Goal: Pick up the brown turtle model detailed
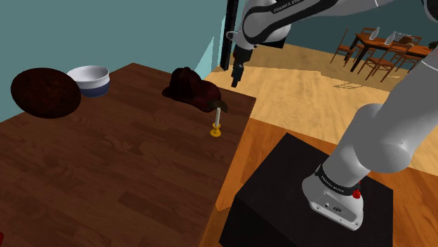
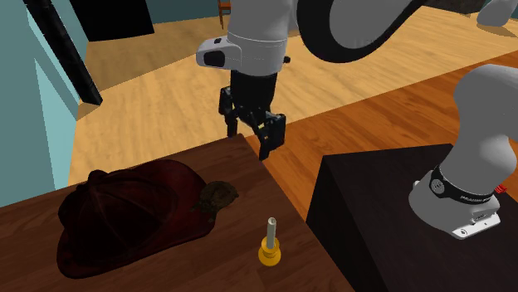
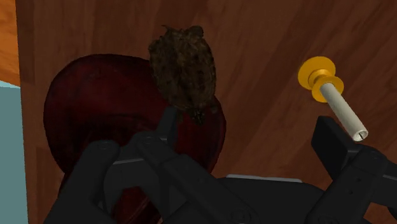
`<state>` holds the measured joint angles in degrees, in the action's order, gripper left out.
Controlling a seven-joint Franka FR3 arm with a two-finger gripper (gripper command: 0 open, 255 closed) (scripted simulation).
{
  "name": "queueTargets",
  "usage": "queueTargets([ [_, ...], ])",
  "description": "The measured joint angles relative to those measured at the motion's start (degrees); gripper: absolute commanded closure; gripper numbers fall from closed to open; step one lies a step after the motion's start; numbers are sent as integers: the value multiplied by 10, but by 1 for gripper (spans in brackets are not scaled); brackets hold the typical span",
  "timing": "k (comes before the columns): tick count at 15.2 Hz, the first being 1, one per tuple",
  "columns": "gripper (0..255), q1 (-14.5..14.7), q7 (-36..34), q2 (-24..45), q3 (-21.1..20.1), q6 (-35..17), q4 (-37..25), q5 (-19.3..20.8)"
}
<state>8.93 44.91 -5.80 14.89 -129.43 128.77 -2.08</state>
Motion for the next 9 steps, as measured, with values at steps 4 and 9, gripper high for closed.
queueTargets([
  [4,0,4,82,92,2,-30,-51,-33],
  [9,0,-4,176,203,-13,-58,-119,-67],
])
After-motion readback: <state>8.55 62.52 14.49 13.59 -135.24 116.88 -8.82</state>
